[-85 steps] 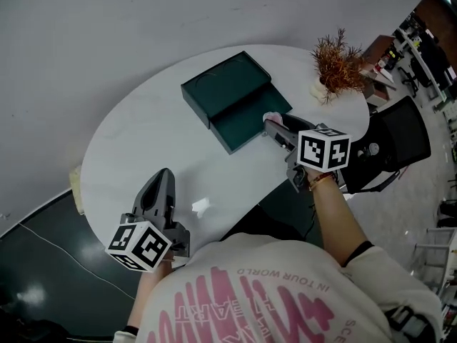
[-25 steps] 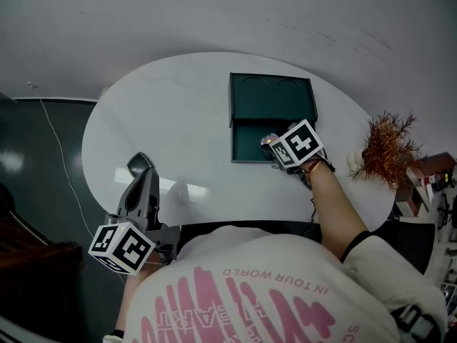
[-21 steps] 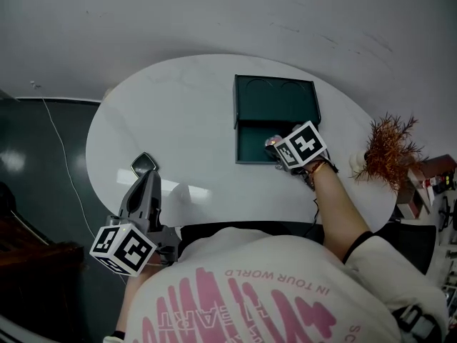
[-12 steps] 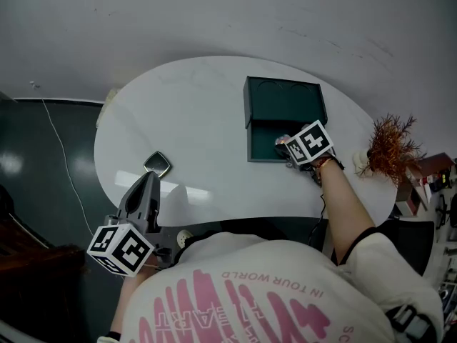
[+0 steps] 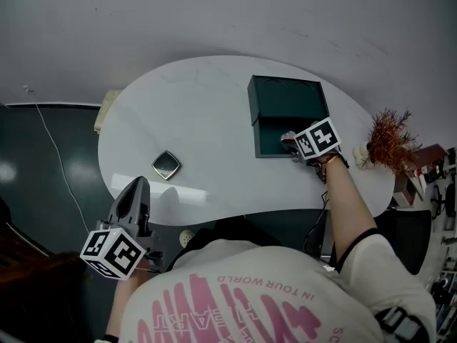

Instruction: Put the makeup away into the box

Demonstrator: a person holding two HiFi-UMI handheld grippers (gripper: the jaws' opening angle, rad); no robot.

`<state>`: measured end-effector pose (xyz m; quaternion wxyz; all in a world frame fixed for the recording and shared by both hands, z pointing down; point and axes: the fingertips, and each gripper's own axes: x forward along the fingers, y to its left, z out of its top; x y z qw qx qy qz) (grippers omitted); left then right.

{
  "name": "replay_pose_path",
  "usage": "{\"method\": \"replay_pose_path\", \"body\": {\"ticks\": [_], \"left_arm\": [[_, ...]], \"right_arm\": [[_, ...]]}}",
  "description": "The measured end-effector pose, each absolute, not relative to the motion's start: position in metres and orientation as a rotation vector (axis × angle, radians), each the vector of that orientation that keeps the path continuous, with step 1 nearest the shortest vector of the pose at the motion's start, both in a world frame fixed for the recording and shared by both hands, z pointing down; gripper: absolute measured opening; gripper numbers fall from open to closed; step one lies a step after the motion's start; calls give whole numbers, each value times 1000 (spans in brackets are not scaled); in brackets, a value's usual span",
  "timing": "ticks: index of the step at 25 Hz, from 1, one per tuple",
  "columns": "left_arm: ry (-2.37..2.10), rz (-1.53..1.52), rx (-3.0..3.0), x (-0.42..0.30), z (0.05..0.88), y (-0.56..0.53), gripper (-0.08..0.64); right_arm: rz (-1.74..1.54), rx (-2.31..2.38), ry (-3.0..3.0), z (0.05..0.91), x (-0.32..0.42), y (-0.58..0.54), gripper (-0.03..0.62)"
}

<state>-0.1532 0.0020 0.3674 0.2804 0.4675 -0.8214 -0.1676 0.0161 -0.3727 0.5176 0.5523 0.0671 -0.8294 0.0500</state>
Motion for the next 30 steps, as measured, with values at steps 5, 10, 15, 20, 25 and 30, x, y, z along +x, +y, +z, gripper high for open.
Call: {"method": "replay_pose_path", "body": {"ticks": [5, 10, 15, 20, 25, 30], "left_arm": [[-2186, -458, 1274, -155, 370, 12, 3], [-2185, -485, 1286, -163, 370, 31, 3], [-2217, -521, 1269, -174, 367, 59, 2], [-2269, -548, 1179, -187, 371, 111, 2], [-2336, -581, 1038, -201, 381, 173, 3], [-2380, -603, 951, -209, 383, 215, 2]], "right_arm": [[195, 201, -2166, 466, -2, -354, 349], [299, 35, -2420, 408, -57, -271, 476], [278, -175, -2412, 417, -106, -171, 579], [232, -258, -2364, 447, -141, -99, 591], [182, -301, -2311, 478, -170, -53, 591], [159, -281, -2254, 507, -186, -38, 591]]}}
